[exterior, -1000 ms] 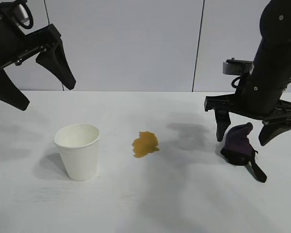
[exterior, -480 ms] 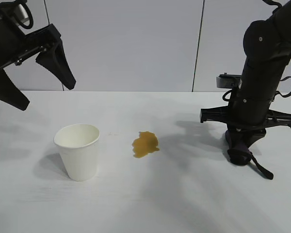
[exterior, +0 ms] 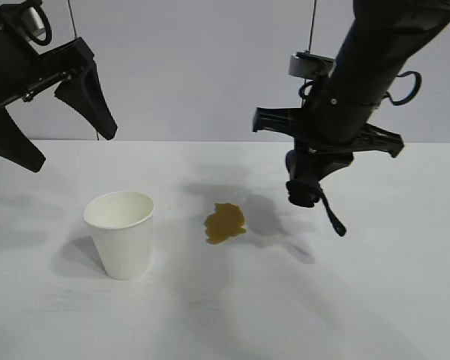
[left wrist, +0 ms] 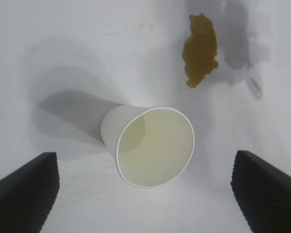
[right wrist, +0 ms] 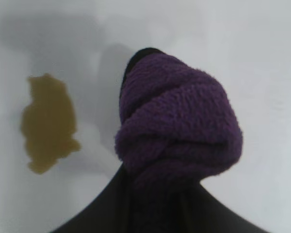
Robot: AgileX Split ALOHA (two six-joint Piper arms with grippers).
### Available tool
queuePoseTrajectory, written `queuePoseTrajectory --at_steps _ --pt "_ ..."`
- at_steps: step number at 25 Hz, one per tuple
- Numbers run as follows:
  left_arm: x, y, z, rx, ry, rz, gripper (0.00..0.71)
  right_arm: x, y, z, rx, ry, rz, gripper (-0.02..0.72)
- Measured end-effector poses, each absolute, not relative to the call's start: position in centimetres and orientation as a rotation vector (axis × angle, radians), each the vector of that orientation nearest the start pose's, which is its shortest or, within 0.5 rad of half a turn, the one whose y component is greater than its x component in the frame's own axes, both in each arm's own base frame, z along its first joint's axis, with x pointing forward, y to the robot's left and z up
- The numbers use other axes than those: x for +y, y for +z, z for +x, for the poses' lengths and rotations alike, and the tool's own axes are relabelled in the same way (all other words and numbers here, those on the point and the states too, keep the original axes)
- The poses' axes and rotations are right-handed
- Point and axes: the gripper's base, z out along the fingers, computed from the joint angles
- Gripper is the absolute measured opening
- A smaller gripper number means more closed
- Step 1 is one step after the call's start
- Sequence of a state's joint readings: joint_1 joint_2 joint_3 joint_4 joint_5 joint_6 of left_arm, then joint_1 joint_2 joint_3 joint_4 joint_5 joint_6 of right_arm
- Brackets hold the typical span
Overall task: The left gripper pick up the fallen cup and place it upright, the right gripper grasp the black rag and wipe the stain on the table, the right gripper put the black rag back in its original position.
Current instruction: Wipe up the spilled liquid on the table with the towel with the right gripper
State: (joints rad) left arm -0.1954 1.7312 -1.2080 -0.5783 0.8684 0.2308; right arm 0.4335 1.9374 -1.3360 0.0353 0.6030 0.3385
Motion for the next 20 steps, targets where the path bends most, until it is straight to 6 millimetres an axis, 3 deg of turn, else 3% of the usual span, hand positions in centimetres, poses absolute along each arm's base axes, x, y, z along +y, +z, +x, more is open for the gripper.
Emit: queuePoseTrajectory --at_steps 5,10,15,20 --pt "-10.5 23.2 33.3 2.799 -0.695 0.152 0.693 22.5 16.9 36.5 2.716 0.304 -0.259 0.113" --pt "-10.5 23.2 33.3 2.802 -0.697 0.154 0.693 25.3 13.1 37.0 2.755 0.281 -0.352 0.113" --pt "-10.5 23.2 33.3 2.804 -0.698 0.155 0.693 25.6 11.5 38.1 2.747 0.215 -0.399 0.113" --pt "-10.5 23.2 33.2 2.809 -0.701 0.158 0.693 23.4 11.4 39.4 2.742 0.096 -0.336 0.113"
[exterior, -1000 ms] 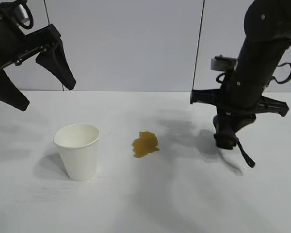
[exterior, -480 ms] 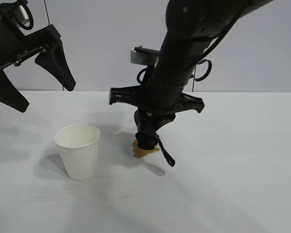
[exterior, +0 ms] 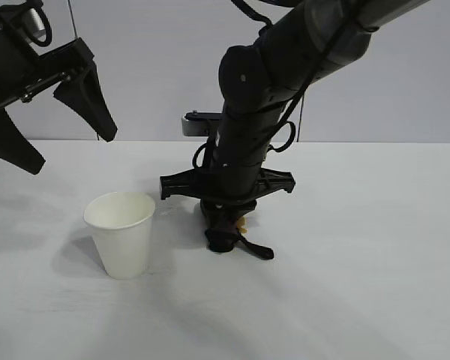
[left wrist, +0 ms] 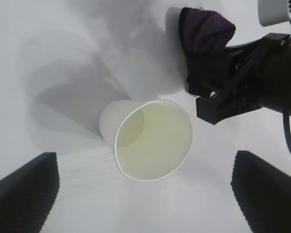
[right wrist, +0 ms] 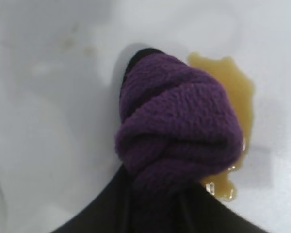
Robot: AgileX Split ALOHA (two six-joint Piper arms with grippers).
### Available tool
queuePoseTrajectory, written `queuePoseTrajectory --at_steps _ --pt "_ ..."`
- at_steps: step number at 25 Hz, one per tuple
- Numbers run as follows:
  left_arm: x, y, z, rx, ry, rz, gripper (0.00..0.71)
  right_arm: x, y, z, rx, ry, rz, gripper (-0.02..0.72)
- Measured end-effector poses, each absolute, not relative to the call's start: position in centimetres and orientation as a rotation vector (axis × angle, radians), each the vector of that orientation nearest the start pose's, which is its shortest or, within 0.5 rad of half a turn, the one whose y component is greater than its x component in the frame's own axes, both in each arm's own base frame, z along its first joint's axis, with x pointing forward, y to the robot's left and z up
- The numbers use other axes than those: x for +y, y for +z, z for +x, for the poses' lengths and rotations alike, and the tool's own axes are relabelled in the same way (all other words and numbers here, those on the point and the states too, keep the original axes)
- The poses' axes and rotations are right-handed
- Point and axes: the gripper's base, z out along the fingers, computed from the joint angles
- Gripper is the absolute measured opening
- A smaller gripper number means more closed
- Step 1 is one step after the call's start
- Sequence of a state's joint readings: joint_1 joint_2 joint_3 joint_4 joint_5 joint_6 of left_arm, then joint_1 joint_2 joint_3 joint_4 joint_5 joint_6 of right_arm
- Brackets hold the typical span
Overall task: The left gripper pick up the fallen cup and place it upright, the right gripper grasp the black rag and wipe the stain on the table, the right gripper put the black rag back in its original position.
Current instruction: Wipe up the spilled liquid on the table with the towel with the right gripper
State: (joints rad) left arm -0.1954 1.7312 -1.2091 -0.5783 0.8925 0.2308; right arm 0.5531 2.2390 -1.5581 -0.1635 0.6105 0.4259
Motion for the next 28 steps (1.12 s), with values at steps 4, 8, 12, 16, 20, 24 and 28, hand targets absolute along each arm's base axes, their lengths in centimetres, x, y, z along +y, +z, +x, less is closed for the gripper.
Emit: queuePoseTrajectory --at_steps 4,8,12,16,20,24,28 --pt "-10.5 23.2 33.2 2.810 -0.700 0.159 0.693 20.2 11.5 41.1 2.747 0.026 -0.244 0.113" --pt "-10.5 23.2 33.2 2.813 -0.688 0.168 0.693 16.7 11.5 42.5 2.766 -0.013 -0.135 0.113" --pt "-10.5 23.2 33.2 2.816 -0.688 0.169 0.693 16.0 11.6 42.7 2.782 -0.010 -0.129 0.113" --pt "-10.5 23.1 33.2 2.819 -0.688 0.172 0.693 18.9 11.5 41.4 2.800 0.066 -0.219 0.113" --pt "-10.5 23.1 33.1 2.823 -0.690 0.174 0.693 23.9 11.5 38.9 2.794 0.161 -0.339 0.113" --pt "-10.5 23.1 33.1 2.830 -0.693 0.177 0.693 27.1 11.4 36.9 2.773 0.211 -0.436 0.113" --pt "-10.5 23.1 33.0 2.836 -0.695 0.181 0.693 27.1 11.2 37.2 2.765 0.230 -0.410 0.113"
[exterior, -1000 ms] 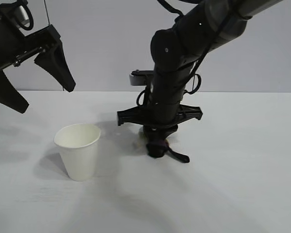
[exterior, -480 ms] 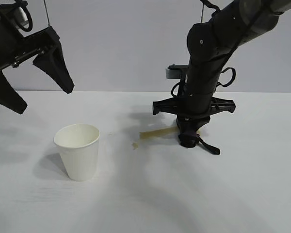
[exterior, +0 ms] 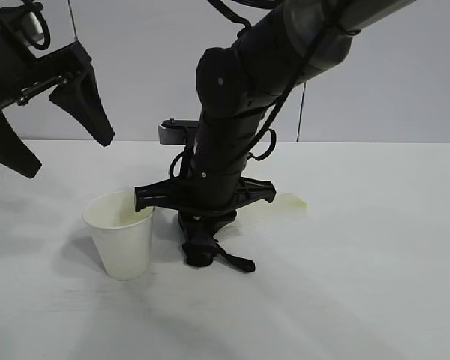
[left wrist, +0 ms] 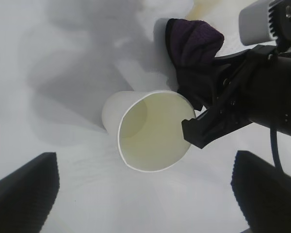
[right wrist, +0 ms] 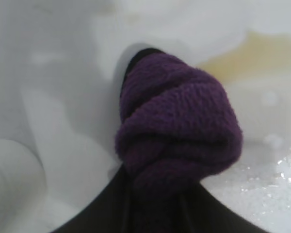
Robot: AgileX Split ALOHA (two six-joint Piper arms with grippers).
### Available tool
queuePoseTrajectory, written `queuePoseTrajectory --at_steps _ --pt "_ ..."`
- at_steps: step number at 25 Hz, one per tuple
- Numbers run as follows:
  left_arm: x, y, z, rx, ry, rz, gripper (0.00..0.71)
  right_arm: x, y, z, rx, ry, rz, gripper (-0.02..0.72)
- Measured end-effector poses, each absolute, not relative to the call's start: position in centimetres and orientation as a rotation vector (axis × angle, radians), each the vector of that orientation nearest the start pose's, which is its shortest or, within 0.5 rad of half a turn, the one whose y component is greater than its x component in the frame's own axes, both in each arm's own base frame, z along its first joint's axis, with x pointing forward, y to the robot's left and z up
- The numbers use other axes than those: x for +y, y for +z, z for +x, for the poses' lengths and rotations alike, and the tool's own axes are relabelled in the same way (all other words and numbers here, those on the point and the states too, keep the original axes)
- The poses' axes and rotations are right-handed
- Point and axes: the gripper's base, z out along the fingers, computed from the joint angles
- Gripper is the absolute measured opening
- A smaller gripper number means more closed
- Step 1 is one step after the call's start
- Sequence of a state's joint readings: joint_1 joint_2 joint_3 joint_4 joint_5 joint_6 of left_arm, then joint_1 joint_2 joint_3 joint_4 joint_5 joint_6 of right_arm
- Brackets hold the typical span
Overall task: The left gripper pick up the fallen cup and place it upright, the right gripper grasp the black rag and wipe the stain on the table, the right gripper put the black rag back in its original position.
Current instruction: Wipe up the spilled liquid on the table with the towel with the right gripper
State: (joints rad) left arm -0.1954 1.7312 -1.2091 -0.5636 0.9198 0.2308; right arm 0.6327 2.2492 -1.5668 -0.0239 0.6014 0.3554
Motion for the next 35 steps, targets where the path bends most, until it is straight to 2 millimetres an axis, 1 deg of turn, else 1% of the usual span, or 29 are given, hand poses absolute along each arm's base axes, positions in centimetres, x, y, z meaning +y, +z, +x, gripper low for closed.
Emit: queuePoseTrajectory --at_steps 2,5,11,14,18,21,23,27,30,33,35 --pt "-10.5 23.1 33.0 2.836 -0.695 0.181 0.693 26.4 11.0 37.9 2.768 0.236 -0.360 0.113" --pt "-10.5 23.1 33.0 2.837 -0.696 0.182 0.693 24.4 11.0 39.6 2.756 0.236 -0.270 0.113" --pt "-10.5 23.1 33.0 2.837 -0.693 0.183 0.693 18.4 11.1 42.7 2.751 0.140 -0.115 0.113" --pt "-10.5 23.1 33.0 2.838 -0.692 0.184 0.693 15.9 11.1 43.5 2.766 0.081 -0.074 0.113" --pt "-10.5 23.1 33.0 2.838 -0.692 0.184 0.693 13.2 11.2 44.1 2.799 0.010 -0.028 0.113" --pt "-10.5 23.1 33.0 2.838 -0.692 0.184 0.693 11.3 11.2 44.3 2.828 -0.042 0.007 0.113" --pt "-10.5 23.1 33.0 2.838 -0.692 0.184 0.693 10.5 11.2 44.3 2.843 -0.059 0.021 0.113" --pt "-10.5 23.1 33.0 2.838 -0.691 0.185 0.693 10.8 11.1 44.1 2.863 -0.046 -0.047 0.113" --pt "-10.5 23.1 33.0 2.837 -0.690 0.184 0.693 12.4 11.2 43.5 2.883 -0.011 -0.116 0.113" --pt "-10.5 23.1 33.0 2.837 -0.690 0.184 0.693 16.2 11.2 42.1 2.897 0.040 -0.230 0.113" --pt "-10.5 23.1 33.0 2.837 -0.690 0.184 0.693 19.4 11.2 40.7 2.891 0.072 -0.335 0.113"
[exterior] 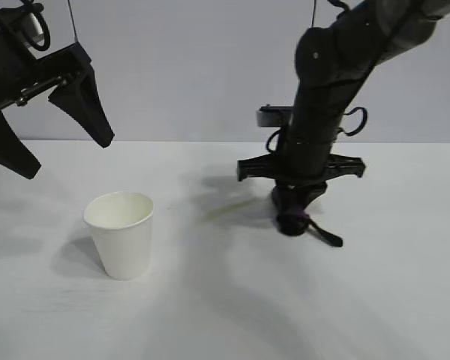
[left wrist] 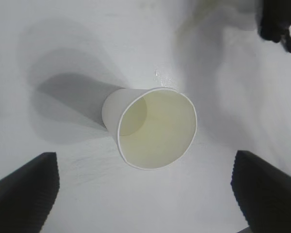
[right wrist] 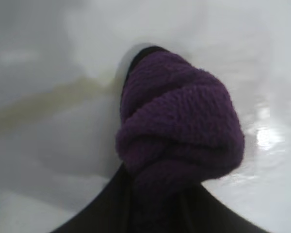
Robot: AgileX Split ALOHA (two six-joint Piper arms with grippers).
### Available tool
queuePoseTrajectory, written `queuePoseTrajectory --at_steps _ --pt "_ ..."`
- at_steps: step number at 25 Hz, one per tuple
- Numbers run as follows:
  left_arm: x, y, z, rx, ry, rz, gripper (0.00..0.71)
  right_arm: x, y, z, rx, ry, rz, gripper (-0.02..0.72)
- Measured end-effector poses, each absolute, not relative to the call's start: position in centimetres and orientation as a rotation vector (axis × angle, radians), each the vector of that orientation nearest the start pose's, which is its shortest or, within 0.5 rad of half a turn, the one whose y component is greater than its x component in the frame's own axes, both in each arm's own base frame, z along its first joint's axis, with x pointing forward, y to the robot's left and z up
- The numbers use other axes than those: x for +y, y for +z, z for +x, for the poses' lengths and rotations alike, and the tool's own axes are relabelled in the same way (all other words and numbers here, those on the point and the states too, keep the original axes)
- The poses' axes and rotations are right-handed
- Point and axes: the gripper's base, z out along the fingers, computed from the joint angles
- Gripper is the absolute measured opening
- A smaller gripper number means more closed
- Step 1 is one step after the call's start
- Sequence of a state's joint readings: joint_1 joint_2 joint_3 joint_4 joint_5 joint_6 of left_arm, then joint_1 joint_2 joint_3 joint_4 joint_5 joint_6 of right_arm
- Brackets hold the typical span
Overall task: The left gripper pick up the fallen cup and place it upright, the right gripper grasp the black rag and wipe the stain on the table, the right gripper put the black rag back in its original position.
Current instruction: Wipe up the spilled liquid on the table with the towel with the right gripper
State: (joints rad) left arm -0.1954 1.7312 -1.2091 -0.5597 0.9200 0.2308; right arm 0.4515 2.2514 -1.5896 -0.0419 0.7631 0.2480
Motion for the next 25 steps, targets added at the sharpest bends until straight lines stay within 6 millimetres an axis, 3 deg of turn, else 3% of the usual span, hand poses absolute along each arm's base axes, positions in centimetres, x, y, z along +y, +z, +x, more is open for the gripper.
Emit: queuePoseTrajectory --at_steps 4,7,11,17,21,25 --pt "-10.5 23.1 33.0 2.837 -0.690 0.184 0.693 24.7 11.2 38.0 2.853 0.124 -0.510 0.113" --pt "-10.5 23.1 33.0 2.837 -0.690 0.184 0.693 26.5 11.0 37.1 2.822 0.163 -0.551 0.113" --pt "-10.5 23.1 33.0 2.837 -0.690 0.184 0.693 26.4 11.1 38.3 2.841 0.190 -0.469 0.113" --pt "-10.5 23.1 33.0 2.837 -0.690 0.184 0.693 25.9 11.0 42.7 2.850 0.174 -0.389 0.113" --pt "-10.5 23.1 33.0 2.837 -0.690 0.184 0.693 24.4 11.1 44.5 2.868 0.154 -0.301 0.113" --pt "-10.5 23.1 33.0 2.837 -0.690 0.184 0.693 21.5 11.1 45.8 2.897 0.100 -0.231 0.113"
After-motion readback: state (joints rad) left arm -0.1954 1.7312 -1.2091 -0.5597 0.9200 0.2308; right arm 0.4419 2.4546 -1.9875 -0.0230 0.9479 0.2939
